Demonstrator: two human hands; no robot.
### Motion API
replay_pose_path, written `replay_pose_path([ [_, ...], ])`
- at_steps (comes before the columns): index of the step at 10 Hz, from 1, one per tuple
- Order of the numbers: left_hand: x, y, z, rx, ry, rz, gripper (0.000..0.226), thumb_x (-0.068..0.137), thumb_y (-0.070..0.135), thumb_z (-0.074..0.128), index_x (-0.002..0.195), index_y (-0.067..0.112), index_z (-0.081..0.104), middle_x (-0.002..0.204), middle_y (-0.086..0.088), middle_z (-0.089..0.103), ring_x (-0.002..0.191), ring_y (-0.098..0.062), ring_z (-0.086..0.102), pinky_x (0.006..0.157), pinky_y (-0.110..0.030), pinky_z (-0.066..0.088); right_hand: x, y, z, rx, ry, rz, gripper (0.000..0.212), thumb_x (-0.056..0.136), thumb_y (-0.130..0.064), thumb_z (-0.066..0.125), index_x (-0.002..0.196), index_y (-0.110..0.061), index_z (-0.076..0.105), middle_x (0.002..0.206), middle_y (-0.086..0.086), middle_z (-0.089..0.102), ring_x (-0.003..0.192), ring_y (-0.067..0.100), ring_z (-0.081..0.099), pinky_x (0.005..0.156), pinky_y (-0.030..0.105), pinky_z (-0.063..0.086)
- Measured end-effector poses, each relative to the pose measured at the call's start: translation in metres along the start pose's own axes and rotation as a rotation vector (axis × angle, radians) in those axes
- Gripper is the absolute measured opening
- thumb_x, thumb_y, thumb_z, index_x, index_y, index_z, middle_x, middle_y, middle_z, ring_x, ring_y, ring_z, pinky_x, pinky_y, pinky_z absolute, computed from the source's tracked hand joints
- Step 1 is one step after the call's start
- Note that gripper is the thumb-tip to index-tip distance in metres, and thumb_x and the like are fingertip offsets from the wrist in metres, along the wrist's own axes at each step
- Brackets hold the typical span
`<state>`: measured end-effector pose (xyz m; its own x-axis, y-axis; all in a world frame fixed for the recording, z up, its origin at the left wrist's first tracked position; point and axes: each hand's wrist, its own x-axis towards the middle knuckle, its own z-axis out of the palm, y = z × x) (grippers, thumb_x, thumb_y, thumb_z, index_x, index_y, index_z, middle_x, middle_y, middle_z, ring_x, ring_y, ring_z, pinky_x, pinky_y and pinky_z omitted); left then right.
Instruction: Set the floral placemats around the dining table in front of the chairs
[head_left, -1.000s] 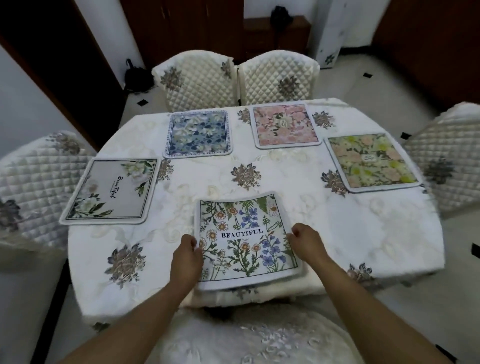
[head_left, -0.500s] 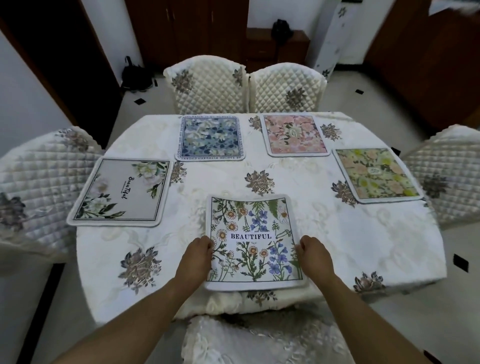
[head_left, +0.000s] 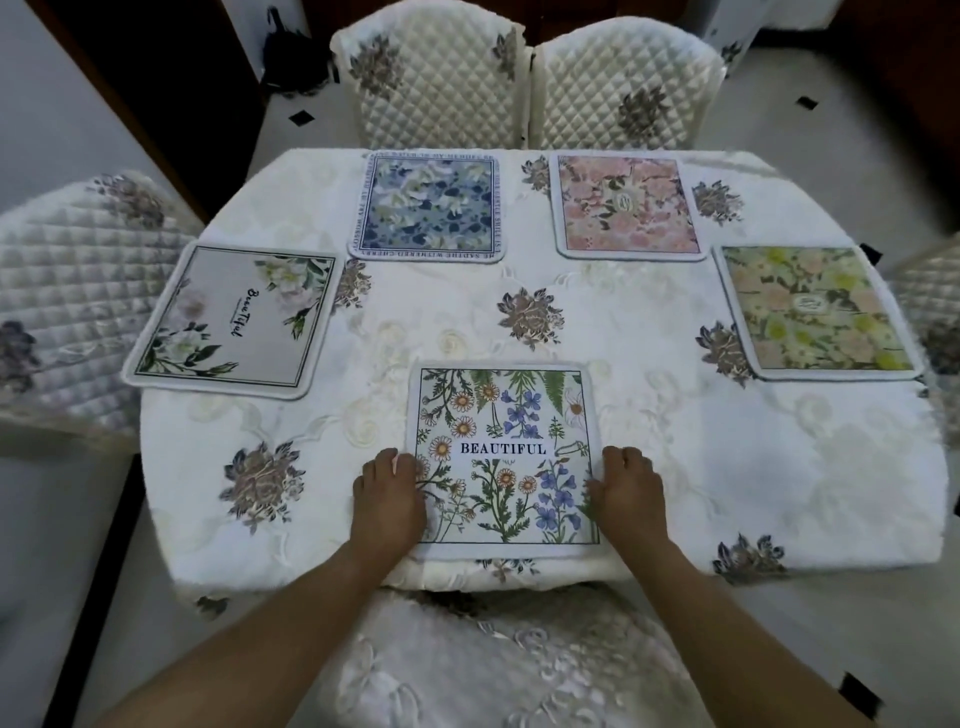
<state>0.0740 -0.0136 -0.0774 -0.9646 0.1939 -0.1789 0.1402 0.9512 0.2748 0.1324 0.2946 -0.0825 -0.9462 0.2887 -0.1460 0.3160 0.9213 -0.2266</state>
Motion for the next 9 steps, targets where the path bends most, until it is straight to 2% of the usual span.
replay_pose_path([
  [1,-0.004,0.01,0.005,0.007,0.018,0.142,0.057,0.075,0.018,0.07,0.127,0.002,0.055,0.139,-0.026,0.049,0.126,-0.043,0.049,0.102,-0.054,0.044,-0.005,-0.012,0.007,-0.019,0.016,-0.201,0.05,0.078,-0.017,0.072,0.122,0.001,0.058,0.123,0.025,0.059,0.108,0.043,0.058,0.084,0.046,0.05],
  [2,-0.01,0.014,0.016,0.032,-0.079,0.221,0.063,0.084,0.025,0.058,0.141,0.002,0.043,0.151,-0.026,0.036,0.141,-0.042,0.033,0.113,-0.055,0.033,-0.017,-0.025,0.018,-0.02,-0.113,-0.25,0.055,0.093,-0.024,0.054,0.142,-0.002,0.044,0.148,0.025,0.041,0.139,0.04,0.037,0.111,0.049,0.036],
  [3,-0.013,0.01,0.028,0.056,-0.167,0.234,0.068,0.091,0.033,0.053,0.147,0.002,0.033,0.156,-0.024,0.027,0.146,-0.04,0.023,0.118,-0.051,0.024,-0.021,-0.029,0.021,-0.002,-0.168,-0.214,0.055,0.098,-0.027,0.047,0.147,-0.003,0.037,0.154,0.021,0.034,0.145,0.037,0.027,0.117,0.045,0.03],
  [4,-0.009,0.007,0.031,0.094,-0.213,0.244,0.071,0.093,0.04,0.05,0.149,0.003,0.026,0.159,-0.022,0.02,0.148,-0.038,0.016,0.121,-0.048,0.02,-0.016,-0.031,0.014,0.028,-0.179,-0.21,0.053,0.095,-0.025,0.051,0.143,-0.004,0.042,0.15,0.02,0.038,0.142,0.036,0.033,0.111,0.041,0.039],
  [5,-0.005,0.008,0.028,0.125,-0.235,0.262,0.073,0.092,0.04,0.051,0.149,0.001,0.026,0.159,-0.024,0.02,0.148,-0.039,0.016,0.12,-0.049,0.02,-0.012,-0.038,0.004,0.012,-0.191,-0.195,0.046,0.09,-0.024,0.058,0.131,-0.006,0.05,0.14,0.015,0.045,0.131,0.033,0.044,0.093,0.034,0.047],
  [6,-0.003,0.011,0.016,0.133,-0.273,0.251,0.075,0.09,0.041,0.054,0.148,0.004,0.025,0.159,-0.021,0.021,0.146,-0.038,0.019,0.119,-0.052,0.022,-0.013,-0.054,-0.007,-0.018,-0.229,-0.133,0.036,0.089,-0.028,0.058,0.12,-0.012,0.051,0.132,0.009,0.048,0.121,0.029,0.048,0.083,0.031,0.045],
  [7,0.0,0.007,0.0,0.119,-0.263,0.248,0.069,0.086,0.039,0.054,0.145,0.011,0.029,0.154,-0.015,0.028,0.141,-0.035,0.025,0.116,-0.052,0.024,-0.023,-0.066,-0.016,-0.035,-0.222,-0.097,0.035,0.089,-0.029,0.056,0.121,-0.015,0.052,0.13,0.006,0.05,0.118,0.028,0.05,0.087,0.034,0.045],
  [9,0.005,-0.008,-0.05,0.142,-0.196,0.294,0.066,0.089,0.041,0.053,0.145,0.016,0.03,0.149,-0.013,0.035,0.14,-0.033,0.027,0.116,-0.053,0.019,-0.058,-0.089,-0.051,-0.097,-0.197,-0.067,0.046,0.093,-0.032,0.05,0.136,-0.018,0.049,0.142,0.011,0.047,0.127,0.029,0.046,0.1,0.034,0.041],
])
